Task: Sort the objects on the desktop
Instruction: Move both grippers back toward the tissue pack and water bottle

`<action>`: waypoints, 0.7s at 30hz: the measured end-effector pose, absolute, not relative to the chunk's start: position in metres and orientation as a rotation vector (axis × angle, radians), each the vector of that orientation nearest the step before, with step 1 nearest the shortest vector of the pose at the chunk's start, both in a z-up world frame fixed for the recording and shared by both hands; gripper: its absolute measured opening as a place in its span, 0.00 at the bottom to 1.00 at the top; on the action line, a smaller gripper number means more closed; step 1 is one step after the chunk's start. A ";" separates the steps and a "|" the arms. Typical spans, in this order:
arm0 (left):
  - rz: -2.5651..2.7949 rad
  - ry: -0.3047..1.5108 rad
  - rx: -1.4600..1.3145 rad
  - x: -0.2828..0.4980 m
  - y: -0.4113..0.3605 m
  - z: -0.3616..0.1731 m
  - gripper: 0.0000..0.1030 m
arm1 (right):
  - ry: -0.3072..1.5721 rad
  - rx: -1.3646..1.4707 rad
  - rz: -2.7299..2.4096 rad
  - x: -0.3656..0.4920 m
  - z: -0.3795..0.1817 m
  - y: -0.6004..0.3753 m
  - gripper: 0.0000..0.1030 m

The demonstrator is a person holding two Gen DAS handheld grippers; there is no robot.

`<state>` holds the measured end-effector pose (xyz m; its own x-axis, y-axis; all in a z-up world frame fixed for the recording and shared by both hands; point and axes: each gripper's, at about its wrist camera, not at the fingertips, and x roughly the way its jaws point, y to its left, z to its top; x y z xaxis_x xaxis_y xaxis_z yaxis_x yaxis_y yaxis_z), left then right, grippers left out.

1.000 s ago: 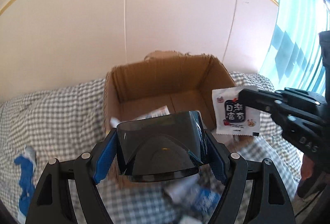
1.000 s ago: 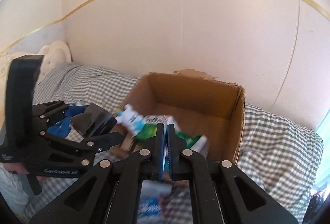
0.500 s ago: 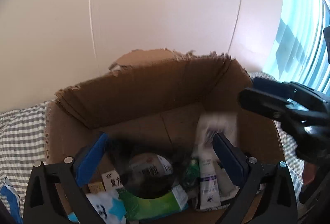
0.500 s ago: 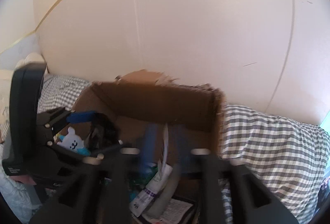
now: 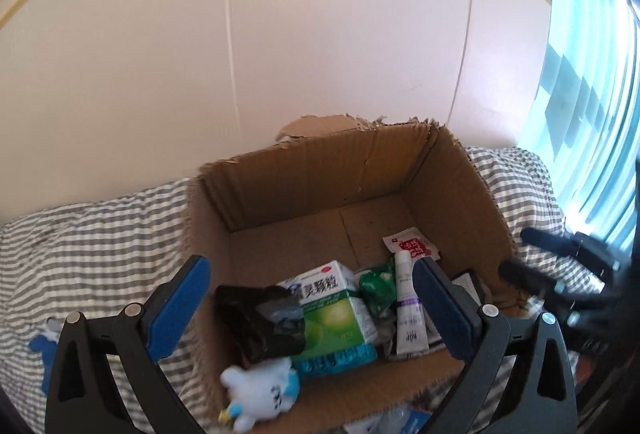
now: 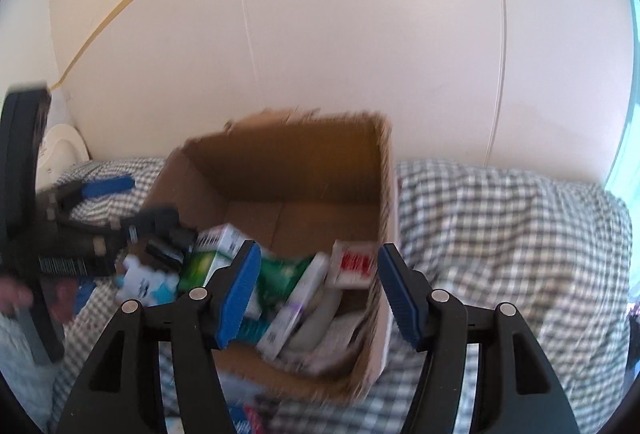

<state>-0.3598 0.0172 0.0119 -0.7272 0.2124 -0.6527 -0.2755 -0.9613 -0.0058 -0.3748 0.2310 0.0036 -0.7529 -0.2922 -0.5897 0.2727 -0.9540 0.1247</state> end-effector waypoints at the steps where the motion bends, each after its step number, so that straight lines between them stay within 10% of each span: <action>1: 2.699 0.133 -0.999 -0.354 0.015 0.014 1.00 | -0.042 0.920 -2.679 -0.368 0.000 0.230 0.59; 21: 2.445 0.256 -1.417 -0.218 0.029 -0.129 1.00 | 0.024 1.176 -2.476 -0.285 -0.057 0.204 0.59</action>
<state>-0.2179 0.0291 -0.1291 -0.4668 0.1699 -0.8679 -0.3463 -0.9381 0.0026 -0.2853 0.2040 -0.0566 -0.5672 -0.3448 -0.7479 0.3594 -0.9207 0.1520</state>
